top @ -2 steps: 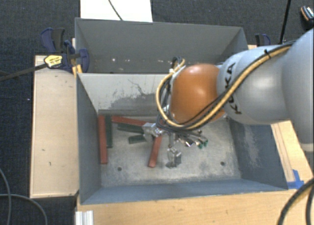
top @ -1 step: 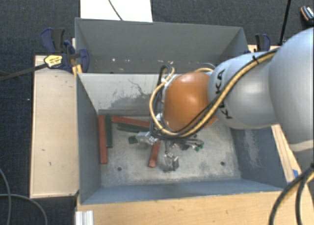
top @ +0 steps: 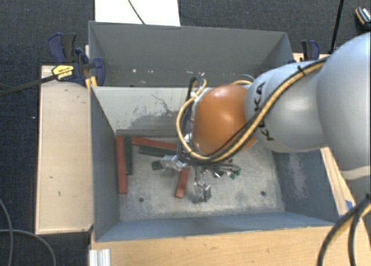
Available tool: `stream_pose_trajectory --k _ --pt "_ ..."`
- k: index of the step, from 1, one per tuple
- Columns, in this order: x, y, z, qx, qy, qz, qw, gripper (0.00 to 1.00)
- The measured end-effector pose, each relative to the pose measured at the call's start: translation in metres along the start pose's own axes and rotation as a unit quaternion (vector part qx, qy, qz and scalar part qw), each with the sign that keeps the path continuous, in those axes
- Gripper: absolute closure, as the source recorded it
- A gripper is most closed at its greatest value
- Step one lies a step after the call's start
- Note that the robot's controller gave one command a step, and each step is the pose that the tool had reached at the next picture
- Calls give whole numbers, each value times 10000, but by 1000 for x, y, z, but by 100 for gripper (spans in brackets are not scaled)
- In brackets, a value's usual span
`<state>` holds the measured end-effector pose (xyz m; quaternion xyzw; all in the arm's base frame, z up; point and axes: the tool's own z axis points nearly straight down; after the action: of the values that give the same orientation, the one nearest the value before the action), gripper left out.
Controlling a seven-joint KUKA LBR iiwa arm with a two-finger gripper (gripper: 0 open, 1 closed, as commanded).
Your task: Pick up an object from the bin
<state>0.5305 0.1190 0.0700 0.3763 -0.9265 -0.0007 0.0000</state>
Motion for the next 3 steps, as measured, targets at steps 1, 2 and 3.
stream_pose_trajectory --k 1,2,3 --pt "0 0 0 -2 3 18 10000 100" --pt "-1 0 -17 13 -22 57 10000 100" --pt "-2 -1 -28 15 -30 90 10000 100"
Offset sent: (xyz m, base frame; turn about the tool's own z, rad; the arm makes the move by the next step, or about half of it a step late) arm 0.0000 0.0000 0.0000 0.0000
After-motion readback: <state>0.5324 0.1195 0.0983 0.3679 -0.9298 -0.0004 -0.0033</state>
